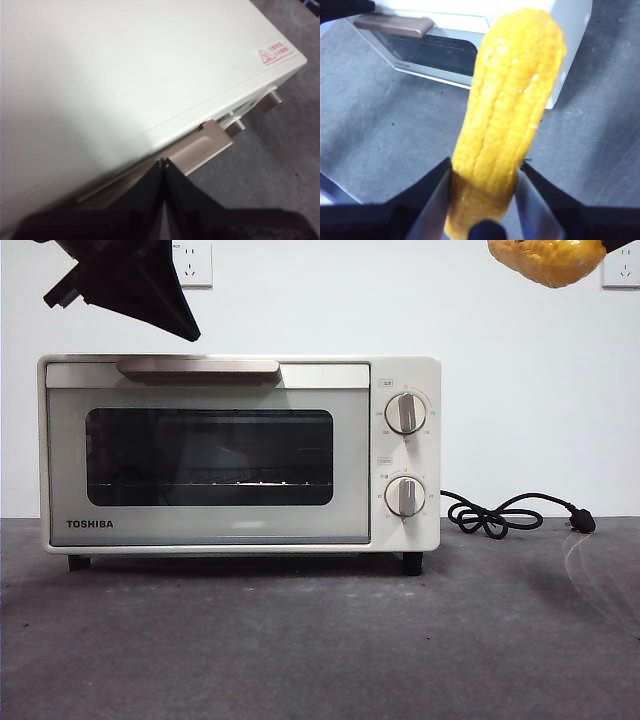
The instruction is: Take the corn from the table,put the corn in the oven
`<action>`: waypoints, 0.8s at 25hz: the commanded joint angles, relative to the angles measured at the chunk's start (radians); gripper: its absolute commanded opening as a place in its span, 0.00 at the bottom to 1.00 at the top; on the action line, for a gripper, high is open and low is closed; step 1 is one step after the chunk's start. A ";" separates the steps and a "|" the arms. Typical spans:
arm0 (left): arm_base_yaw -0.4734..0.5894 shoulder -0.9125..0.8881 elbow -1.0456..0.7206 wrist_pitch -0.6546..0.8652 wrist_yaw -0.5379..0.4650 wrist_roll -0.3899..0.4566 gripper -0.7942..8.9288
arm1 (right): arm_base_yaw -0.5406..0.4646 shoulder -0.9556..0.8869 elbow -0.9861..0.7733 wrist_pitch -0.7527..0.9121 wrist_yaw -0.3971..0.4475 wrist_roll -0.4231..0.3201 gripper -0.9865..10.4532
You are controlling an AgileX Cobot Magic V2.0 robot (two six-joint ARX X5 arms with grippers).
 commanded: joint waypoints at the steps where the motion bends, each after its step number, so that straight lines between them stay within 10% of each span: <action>1: -0.003 0.016 0.000 -0.003 -0.004 0.029 0.08 | 0.001 -0.001 0.006 0.009 -0.003 0.008 0.08; 20: -0.003 0.109 0.000 -0.146 -0.001 0.074 0.08 | 0.001 -0.001 0.006 0.029 -0.003 0.007 0.08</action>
